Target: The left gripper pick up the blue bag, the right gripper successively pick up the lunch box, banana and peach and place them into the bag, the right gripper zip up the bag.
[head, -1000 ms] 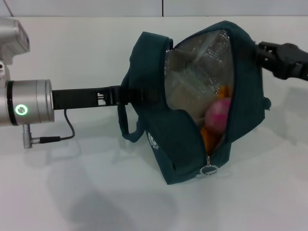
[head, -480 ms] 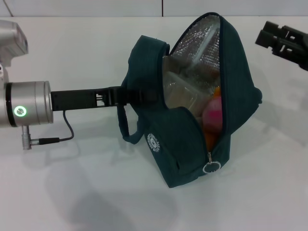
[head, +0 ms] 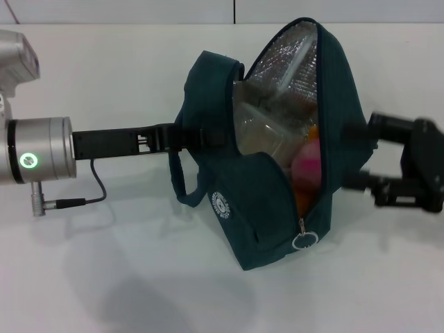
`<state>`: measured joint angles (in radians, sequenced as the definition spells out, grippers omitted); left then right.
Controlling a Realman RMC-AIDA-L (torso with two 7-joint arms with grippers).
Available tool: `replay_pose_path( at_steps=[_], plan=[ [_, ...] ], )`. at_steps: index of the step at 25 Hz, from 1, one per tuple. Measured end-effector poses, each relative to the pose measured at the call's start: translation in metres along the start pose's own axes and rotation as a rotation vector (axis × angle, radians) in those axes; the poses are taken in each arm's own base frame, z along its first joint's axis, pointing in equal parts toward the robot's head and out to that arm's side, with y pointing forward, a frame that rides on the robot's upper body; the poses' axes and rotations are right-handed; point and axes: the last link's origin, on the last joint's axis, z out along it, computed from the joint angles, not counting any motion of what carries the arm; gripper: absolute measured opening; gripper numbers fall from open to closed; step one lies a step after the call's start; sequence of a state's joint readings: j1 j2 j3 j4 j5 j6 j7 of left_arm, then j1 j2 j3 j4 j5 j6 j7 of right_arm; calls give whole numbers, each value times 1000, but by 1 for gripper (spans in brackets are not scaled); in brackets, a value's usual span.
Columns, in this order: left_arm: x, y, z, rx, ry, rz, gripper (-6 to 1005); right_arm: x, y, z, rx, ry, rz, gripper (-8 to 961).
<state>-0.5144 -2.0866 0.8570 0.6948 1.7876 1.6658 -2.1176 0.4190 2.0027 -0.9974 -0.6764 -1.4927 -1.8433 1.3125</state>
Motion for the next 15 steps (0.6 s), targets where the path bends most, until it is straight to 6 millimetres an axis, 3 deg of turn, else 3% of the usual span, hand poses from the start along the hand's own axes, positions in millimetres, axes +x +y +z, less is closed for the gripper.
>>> replay_pose_path(
  at_steps=[8, 15],
  plan=[
    [1, 1, 0, -1, 0, 6, 49, 36, 19, 0, -94, 194, 7, 774],
    [1, 1, -1, 0, 0, 8, 49, 54, 15, -3, -66, 319, 17, 773]
  ],
)
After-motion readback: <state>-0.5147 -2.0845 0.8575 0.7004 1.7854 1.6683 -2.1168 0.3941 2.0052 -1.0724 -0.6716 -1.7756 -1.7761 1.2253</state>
